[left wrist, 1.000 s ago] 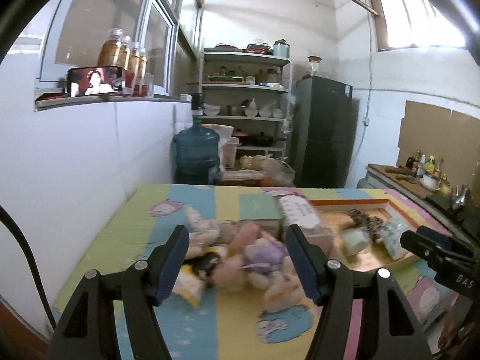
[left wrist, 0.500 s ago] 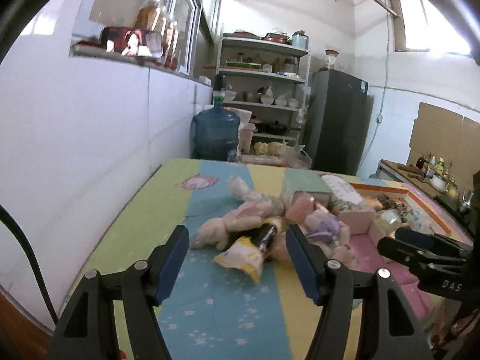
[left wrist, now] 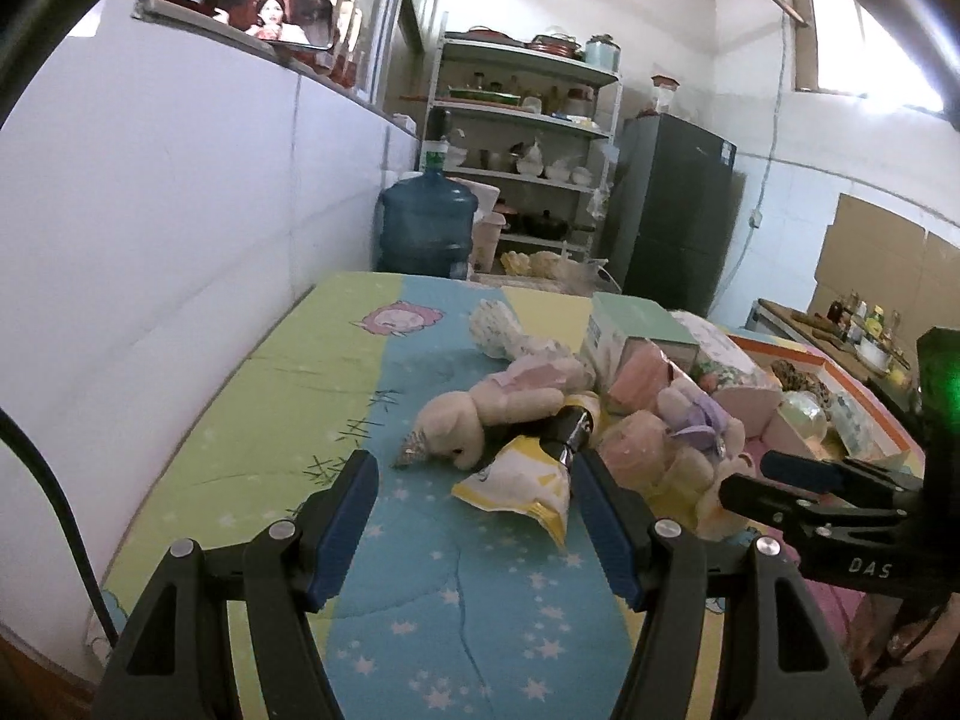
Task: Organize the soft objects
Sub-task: 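Move both tools back toward the remaining plush toys, then grasp the yellow-white snack bag with the left tool while the right tool grasps the purple-dressed white bunny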
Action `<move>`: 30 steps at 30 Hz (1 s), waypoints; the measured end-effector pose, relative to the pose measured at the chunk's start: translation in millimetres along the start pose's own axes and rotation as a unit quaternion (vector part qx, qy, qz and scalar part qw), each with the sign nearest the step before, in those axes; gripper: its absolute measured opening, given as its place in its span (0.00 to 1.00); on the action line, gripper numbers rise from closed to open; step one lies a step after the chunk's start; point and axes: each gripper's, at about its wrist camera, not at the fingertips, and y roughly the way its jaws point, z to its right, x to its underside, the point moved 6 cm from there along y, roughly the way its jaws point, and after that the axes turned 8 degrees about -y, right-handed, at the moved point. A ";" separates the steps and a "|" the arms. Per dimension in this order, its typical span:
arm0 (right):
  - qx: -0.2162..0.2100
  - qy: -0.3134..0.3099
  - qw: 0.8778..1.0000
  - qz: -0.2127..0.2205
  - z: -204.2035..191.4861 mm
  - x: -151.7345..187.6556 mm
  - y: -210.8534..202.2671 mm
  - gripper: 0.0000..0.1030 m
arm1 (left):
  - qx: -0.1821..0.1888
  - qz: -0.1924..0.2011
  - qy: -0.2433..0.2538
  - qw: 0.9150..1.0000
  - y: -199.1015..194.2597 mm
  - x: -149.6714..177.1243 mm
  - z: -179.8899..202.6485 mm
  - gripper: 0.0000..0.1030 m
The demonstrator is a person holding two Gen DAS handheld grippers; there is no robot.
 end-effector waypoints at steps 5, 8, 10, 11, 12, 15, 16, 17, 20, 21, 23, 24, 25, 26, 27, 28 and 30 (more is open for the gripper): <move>0.008 -0.010 1.000 -0.021 -0.5 2.1 11.5 0.67 | 0.017 -0.023 0.015 0.999 12.9 4.0 5.9 0.65; 0.010 -0.019 0.999 -0.028 -1.3 3.2 16.2 0.67 | 0.032 -0.046 0.021 0.998 24.2 6.3 11.1 0.65; 0.013 -0.024 0.999 -0.032 -1.4 4.0 19.3 0.67 | 0.034 -0.061 0.029 0.997 34.1 8.7 13.5 0.65; 0.013 -0.025 0.999 -0.034 -1.0 4.8 20.7 0.67 | 0.031 -0.065 0.033 0.997 37.6 9.1 13.7 0.65; 0.013 -0.025 0.999 -0.035 -0.6 5.4 22.2 0.66 | 0.022 -0.069 0.038 0.997 43.2 9.2 13.8 0.65; 0.016 -0.029 0.999 -0.036 0.7 7.1 24.5 0.59 | 0.018 -0.082 0.049 0.995 52.7 9.4 15.1 0.65; 0.013 -0.030 0.999 -0.035 1.1 7.7 24.9 0.59 | 0.023 -0.088 0.053 0.994 55.5 9.2 16.7 0.63; 0.012 -0.029 0.999 -0.034 1.6 8.1 25.1 0.58 | 0.028 -0.094 0.057 0.994 58.7 9.2 18.6 0.62; 0.009 -0.027 0.999 -0.033 3.0 9.9 25.1 0.58 | 0.040 -0.117 0.069 0.990 69.1 9.1 23.4 0.62; 0.006 -0.024 0.999 -0.032 4.2 10.8 25.3 0.58 | 0.045 -0.129 0.074 0.988 73.6 9.6 25.5 0.62; 0.002 -0.021 0.999 -0.032 5.8 11.2 25.8 0.58 | 0.041 -0.139 0.084 0.986 81.1 10.0 27.4 0.62; 0.001 -0.019 0.999 -0.032 7.2 11.2 26.0 0.58 | 0.041 -0.143 0.090 0.985 84.5 9.6 29.0 0.62; -0.001 -0.017 0.999 -0.032 8.1 11.2 26.3 0.58 | 0.041 -0.145 0.092 0.984 85.4 9.6 29.7 0.62; -0.002 -0.016 0.999 -0.032 8.1 11.8 26.2 0.58 | 0.042 -0.149 0.091 0.984 87.8 9.2 30.0 0.62; -0.003 -0.015 0.999 -0.033 8.5 11.8 26.3 0.58 | 0.044 -0.153 0.087 0.983 90.0 9.2 29.8 0.62; -0.004 -0.014 0.999 -0.033 8.4 12.8 25.7 0.58 | 0.047 -0.156 0.083 0.983 90.9 9.8 29.2 0.62; -0.007 -0.012 0.999 -0.031 9.5 13.2 24.5 0.57 | 0.045 -0.154 0.078 0.984 91.5 9.4 28.6 0.55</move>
